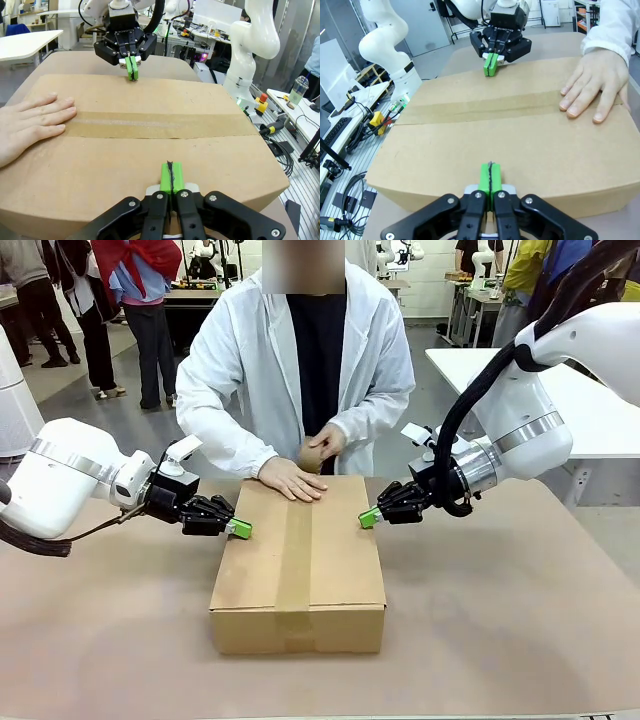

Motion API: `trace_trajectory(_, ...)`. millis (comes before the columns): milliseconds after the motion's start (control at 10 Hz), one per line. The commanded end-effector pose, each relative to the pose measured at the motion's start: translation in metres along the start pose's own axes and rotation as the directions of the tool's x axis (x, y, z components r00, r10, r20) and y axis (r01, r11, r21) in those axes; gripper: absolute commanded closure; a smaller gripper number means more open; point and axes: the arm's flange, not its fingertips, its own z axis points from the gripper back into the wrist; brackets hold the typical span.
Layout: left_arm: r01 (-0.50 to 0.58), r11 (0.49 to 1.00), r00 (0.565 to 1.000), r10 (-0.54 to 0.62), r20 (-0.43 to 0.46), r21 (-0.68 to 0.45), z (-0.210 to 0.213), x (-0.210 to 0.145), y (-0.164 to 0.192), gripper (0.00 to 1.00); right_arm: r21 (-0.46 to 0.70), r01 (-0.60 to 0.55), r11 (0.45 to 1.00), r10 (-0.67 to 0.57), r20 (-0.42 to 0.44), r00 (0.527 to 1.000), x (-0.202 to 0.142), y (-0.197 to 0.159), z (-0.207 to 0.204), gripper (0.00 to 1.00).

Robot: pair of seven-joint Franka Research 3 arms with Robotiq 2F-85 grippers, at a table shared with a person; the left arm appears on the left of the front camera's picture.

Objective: Wrap the clocks to prevent damage.
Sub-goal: After the human seals the box with tape, release both hands from the side flaps of the Package Box.

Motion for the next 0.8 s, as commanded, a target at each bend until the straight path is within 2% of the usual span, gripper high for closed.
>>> trace_trajectory(0,0.003,1.000,1.000,-0.003,0.000,0.005,-0.0010,-0.0014,-0.0006,0.99,-0.016,0.005,1.000,-0.005,0.001,1.000,0.0003,-0.0022,-0.0055,0.99)
trace_trajectory(700,0.003,1.000,1.000,-0.003,0.000,0.005,-0.0010,-0.0014,-0.0006,0.99,-0.016,0.005,1.000,-0.005,0.001,1.000,0.0003,-0.0022,-0.0055,0.99)
